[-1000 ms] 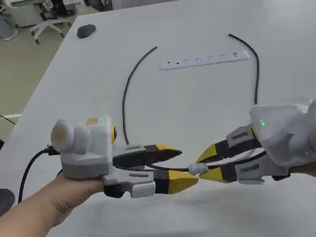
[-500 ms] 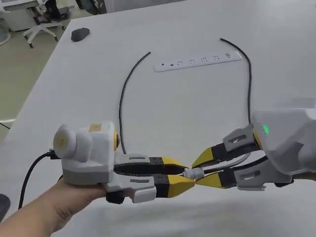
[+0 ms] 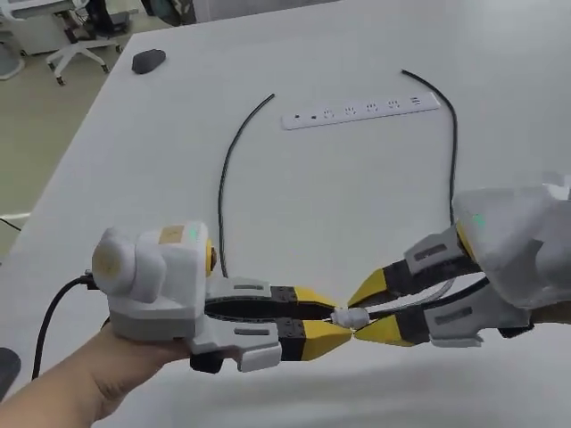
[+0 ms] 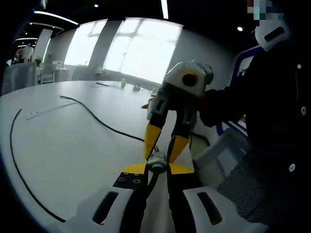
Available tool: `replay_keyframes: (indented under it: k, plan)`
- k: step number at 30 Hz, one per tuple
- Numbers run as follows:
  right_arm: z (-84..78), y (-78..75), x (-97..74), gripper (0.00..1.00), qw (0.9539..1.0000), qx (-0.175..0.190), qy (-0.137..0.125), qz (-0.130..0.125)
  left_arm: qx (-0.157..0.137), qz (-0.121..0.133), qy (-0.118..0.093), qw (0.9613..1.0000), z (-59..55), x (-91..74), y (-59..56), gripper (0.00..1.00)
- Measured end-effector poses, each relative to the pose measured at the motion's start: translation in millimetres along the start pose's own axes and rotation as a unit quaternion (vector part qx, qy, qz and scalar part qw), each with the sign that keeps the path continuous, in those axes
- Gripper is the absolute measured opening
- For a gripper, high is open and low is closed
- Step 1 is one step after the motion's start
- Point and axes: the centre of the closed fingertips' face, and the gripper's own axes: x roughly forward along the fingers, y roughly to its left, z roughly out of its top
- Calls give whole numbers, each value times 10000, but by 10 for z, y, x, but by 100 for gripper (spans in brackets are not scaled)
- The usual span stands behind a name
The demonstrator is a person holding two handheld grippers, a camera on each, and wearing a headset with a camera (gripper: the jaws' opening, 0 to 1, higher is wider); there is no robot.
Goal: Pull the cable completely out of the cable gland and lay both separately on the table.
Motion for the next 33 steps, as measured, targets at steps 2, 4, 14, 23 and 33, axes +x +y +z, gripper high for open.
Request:
replay_keyframes:
  k: [2,4,14,23,33]
  plan:
    - [11,35,-16,12,9983,531,-86,242,308,-47,75,9995,-5,-6,-20,15]
    - [11,35,-26,9,9973,650,-108,334,631,-69,142,9979,1,2,-48,15]
    - [-1,62,-20,8,9930,1046,-103,534,889,-109,214,9957,12,0,-88,15]
    - [-27,36,-7,7,9994,306,66,127,442,28,173,9989,-9,6,-26,15]
    - [-55,-9,-9,7,9947,-939,258,-318,-495,58,72,9987,-5,17,24,15]
